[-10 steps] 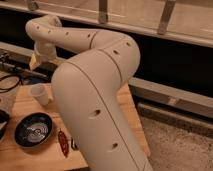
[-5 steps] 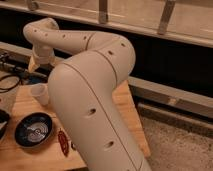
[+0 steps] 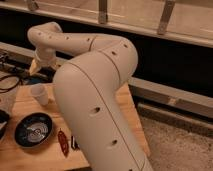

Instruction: Pick up the ceramic cup

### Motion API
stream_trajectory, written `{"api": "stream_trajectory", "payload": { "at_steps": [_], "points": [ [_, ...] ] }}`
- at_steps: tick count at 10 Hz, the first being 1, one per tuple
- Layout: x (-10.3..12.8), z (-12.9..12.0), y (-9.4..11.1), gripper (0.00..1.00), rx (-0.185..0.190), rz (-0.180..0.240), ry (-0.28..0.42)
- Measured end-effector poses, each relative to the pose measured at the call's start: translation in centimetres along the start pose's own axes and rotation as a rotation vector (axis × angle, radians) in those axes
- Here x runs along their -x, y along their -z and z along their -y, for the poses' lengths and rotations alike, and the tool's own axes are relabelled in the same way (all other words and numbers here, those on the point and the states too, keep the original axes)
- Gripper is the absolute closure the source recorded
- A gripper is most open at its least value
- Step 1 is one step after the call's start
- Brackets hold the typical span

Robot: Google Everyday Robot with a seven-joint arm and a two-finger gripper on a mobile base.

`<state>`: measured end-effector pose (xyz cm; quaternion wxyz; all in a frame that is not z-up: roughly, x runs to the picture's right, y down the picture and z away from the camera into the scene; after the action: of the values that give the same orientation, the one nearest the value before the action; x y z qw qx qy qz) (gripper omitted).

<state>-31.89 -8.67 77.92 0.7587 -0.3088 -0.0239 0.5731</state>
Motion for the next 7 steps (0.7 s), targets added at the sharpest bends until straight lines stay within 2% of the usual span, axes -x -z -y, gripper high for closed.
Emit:
{"api": "stream_trajectory", "payload": {
  "at_steps": [3, 5, 7],
  "points": [
    [-2.8, 1.1, -4.8, 0.20, 0.061, -0.006, -0.053],
    [-3.3, 0.8, -6.7, 0.20, 0.105, 0.003, -0.059],
    [-3.0, 0.1, -8.0, 0.20, 0.158, 0.032, -0.063]
  ]
}}
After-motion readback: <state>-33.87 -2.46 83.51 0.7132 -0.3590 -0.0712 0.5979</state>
